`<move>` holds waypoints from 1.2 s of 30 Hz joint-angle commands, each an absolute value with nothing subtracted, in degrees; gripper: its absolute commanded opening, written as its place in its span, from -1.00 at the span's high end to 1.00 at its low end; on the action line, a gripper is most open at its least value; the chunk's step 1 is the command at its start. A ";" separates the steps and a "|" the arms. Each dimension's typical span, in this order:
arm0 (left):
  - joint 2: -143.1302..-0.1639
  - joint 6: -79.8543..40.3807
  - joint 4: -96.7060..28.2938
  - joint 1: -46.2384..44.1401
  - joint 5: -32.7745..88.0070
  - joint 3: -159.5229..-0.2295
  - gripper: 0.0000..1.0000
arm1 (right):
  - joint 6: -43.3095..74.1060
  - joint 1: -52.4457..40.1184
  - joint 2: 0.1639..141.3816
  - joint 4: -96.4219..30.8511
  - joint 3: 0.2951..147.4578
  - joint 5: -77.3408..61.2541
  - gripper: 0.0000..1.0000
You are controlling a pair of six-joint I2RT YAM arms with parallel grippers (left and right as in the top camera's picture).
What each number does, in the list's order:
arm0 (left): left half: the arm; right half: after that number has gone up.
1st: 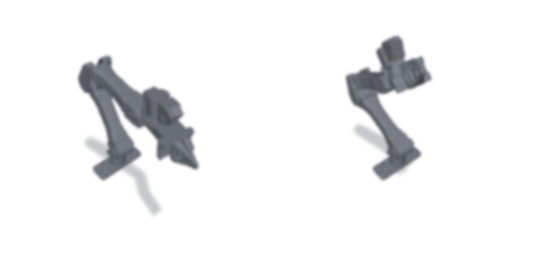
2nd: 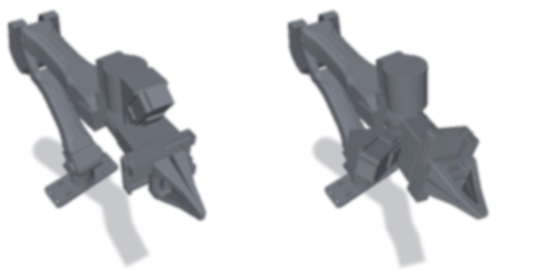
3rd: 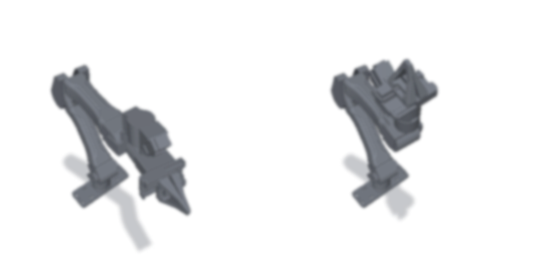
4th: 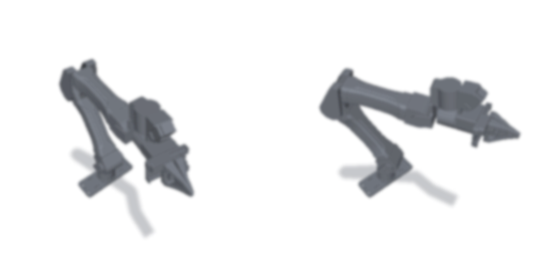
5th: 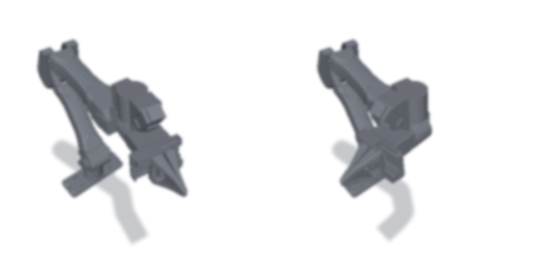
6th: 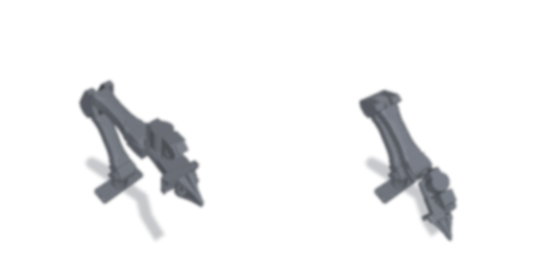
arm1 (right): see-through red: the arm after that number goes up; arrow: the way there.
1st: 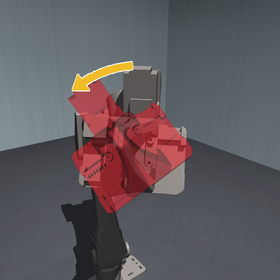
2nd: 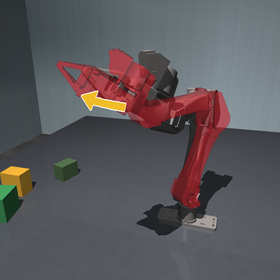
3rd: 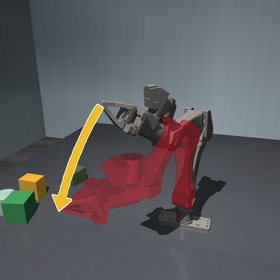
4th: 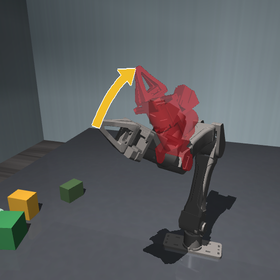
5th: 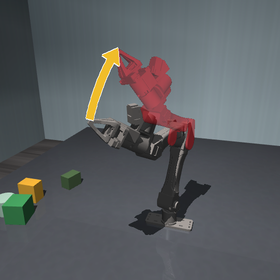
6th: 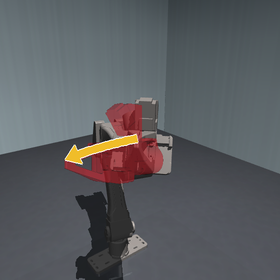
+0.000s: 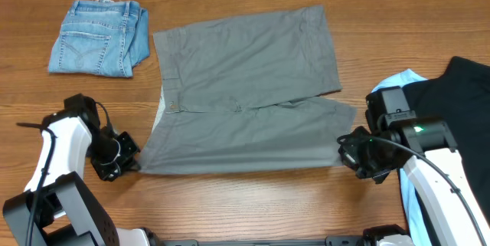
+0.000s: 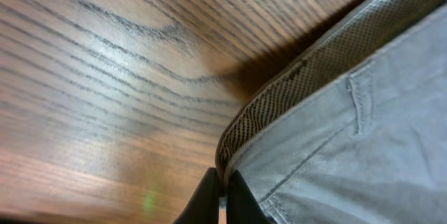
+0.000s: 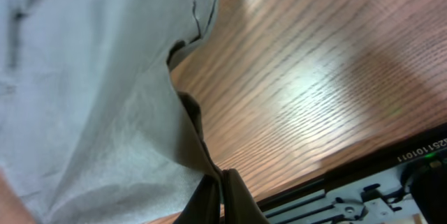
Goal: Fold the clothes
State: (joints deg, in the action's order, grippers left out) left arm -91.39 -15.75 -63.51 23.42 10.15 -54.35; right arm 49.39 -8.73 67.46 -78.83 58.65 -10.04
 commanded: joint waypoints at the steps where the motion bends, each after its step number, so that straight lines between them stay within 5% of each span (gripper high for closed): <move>1: -89.01 -13.26 -64.40 25.12 4.97 -58.39 0.92 | 49.06 -8.29 66.32 -80.03 63.00 -2.50 0.92; 17: -66.35 -12.73 -66.74 25.08 3.49 -63.02 0.92 | 45.80 -8.25 66.24 -74.72 75.68 -5.21 0.92; 36: -79.09 -14.11 -40.45 14.63 11.53 -63.02 0.92 | 44.91 -4.60 86.43 -39.18 75.68 -5.19 0.92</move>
